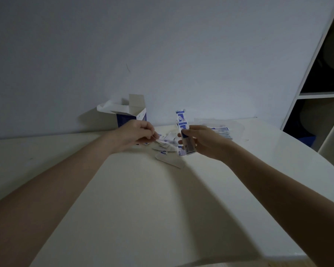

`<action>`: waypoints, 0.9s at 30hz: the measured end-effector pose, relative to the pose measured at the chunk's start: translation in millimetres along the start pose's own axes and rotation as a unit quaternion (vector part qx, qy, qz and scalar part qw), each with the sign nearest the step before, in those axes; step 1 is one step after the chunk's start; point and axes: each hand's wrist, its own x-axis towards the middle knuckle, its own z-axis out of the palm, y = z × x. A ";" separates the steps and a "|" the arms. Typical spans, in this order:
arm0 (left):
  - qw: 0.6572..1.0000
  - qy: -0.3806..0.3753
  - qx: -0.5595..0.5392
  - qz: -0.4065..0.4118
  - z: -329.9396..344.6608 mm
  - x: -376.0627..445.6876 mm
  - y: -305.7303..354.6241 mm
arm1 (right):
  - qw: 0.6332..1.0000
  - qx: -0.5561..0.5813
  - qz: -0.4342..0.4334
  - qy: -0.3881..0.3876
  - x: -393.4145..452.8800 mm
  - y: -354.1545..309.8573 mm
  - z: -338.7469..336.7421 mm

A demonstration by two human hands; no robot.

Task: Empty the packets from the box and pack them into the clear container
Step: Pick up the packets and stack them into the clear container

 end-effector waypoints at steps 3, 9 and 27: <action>1.000 0.001 -0.006 0.003 2.0 -0.8 1.1 | 0.999 -0.028 0.003 -0.040 0.9 2.8 6.7; 0.997 0.021 0.068 0.028 9.6 -1.1 7.6 | 0.995 0.049 0.053 -0.068 -4.6 -0.1 14.3; 0.883 -0.029 0.462 -0.081 33.0 6.3 -19.3 | 0.741 -0.645 -0.167 0.085 -2.2 5.7 -6.2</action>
